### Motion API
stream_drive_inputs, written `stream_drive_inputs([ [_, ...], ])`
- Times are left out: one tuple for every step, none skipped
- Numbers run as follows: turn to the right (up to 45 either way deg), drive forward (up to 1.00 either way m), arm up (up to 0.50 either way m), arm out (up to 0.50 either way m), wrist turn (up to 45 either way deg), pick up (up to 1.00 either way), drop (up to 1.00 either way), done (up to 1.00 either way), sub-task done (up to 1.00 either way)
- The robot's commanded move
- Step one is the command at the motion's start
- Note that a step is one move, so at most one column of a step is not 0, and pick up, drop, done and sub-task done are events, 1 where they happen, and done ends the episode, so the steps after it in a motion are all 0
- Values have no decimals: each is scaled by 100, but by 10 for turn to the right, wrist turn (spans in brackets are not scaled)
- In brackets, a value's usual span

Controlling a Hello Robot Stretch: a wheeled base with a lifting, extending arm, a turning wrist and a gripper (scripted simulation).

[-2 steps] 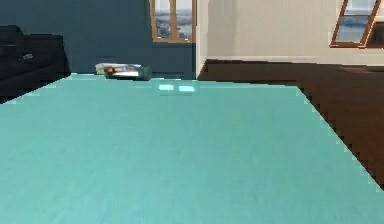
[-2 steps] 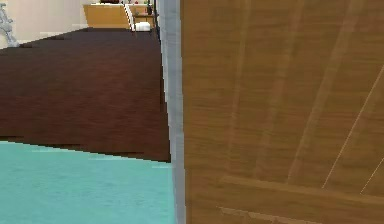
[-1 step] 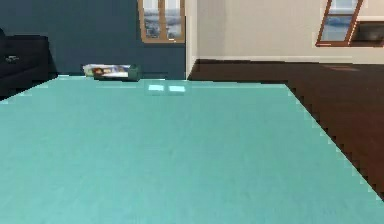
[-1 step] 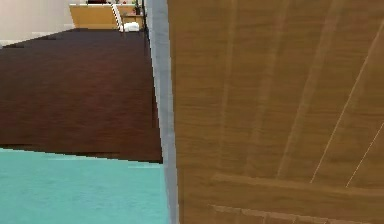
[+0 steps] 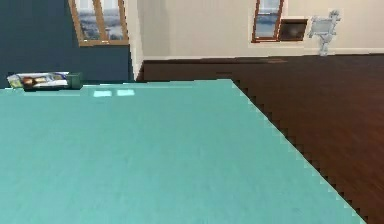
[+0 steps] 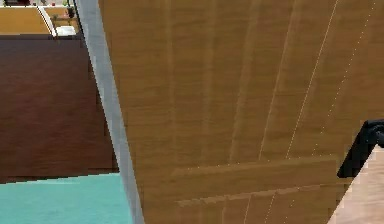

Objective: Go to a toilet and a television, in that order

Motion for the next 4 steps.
stream_drive_inputs([
  [0,40,0,0,0,0,0,0,0],
  [-60,0,0,0,0,0,0,0,0],
  [0,30,0,0,0,0,0,0,0],
  [-450,0,0,0,0,0,0,0,0],
])
